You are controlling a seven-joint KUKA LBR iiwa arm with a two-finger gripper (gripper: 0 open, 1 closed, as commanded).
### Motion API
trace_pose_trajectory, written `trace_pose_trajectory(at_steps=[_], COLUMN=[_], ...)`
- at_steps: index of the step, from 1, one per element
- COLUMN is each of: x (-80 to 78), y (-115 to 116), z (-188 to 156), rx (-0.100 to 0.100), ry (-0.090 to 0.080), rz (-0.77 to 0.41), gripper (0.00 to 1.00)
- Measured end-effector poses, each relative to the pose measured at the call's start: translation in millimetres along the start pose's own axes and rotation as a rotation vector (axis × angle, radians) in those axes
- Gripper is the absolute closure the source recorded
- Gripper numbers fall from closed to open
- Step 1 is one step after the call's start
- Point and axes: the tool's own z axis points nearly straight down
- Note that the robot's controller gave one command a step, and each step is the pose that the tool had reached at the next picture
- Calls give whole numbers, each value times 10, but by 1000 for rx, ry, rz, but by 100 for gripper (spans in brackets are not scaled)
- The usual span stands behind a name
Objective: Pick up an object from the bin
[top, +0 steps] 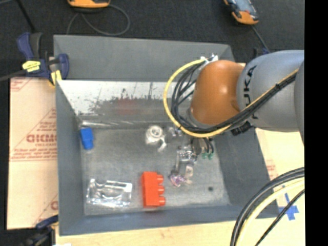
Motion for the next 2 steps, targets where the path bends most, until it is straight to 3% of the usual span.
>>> trace_pose_trajectory(at_steps=[1,2], x=[641,-206], y=[-250,71], z=[782,737], rx=[2,2], ry=[9,-8], rz=[-107,-206], gripper=[0,0])
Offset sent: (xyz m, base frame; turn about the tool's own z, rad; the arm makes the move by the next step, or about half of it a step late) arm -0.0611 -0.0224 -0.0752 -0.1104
